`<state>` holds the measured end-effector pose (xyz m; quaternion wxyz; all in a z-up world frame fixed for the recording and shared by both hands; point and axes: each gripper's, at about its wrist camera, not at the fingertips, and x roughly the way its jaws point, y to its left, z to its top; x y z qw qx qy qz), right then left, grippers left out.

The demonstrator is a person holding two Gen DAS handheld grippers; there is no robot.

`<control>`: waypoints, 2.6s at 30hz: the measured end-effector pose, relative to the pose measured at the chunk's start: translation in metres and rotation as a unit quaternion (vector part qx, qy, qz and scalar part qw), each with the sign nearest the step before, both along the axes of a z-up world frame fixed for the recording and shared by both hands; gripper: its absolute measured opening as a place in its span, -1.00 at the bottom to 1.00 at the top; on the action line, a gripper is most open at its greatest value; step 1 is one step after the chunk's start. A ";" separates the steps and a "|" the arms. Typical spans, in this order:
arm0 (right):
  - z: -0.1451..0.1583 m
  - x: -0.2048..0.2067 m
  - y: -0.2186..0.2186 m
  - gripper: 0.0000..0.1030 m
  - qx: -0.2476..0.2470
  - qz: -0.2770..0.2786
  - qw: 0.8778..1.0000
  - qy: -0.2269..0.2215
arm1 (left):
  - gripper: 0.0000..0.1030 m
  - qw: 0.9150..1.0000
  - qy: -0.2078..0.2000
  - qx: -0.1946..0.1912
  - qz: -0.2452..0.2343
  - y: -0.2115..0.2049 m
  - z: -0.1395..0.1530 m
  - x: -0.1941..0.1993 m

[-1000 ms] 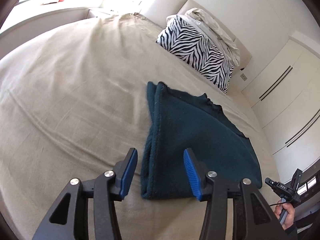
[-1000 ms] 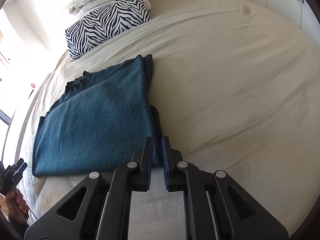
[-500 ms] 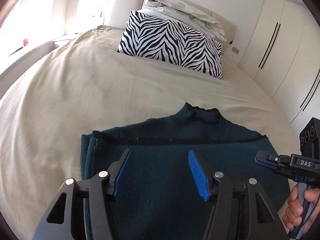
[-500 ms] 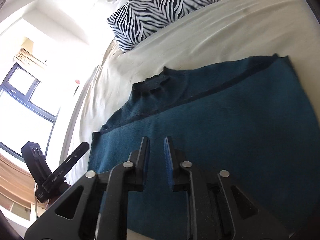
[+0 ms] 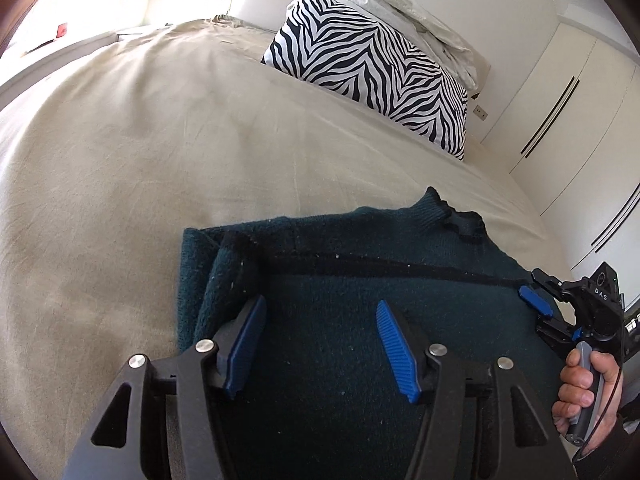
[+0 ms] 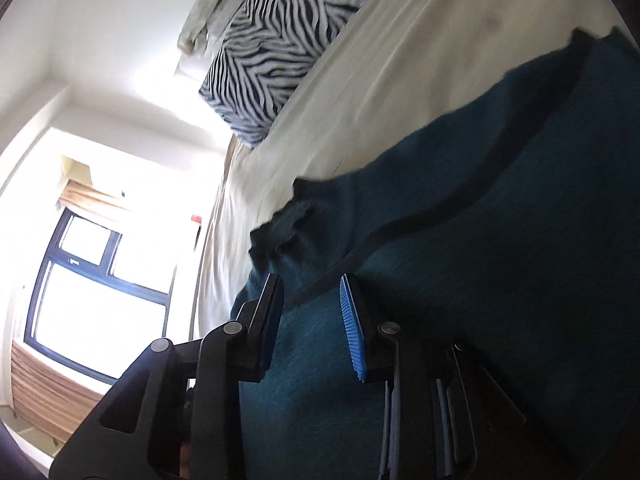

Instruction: Fold small clothes

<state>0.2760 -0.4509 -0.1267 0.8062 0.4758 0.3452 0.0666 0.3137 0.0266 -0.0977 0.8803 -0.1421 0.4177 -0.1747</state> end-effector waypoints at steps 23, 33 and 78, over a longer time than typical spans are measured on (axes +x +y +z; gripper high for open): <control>0.070 -0.119 -0.025 -0.16 -0.095 -0.073 0.992 -0.041 | 0.57 0.998 -0.014 0.057 -0.020 -0.024 0.008 -0.008; 0.016 -0.109 0.131 0.15 -0.023 0.123 0.992 0.007 | 0.49 0.996 -0.015 -0.006 -0.089 -0.059 0.043 -0.133; 0.072 -0.153 0.064 0.06 0.040 0.029 0.999 -0.016 | 0.41 0.978 0.120 -0.164 0.050 0.078 0.006 -0.115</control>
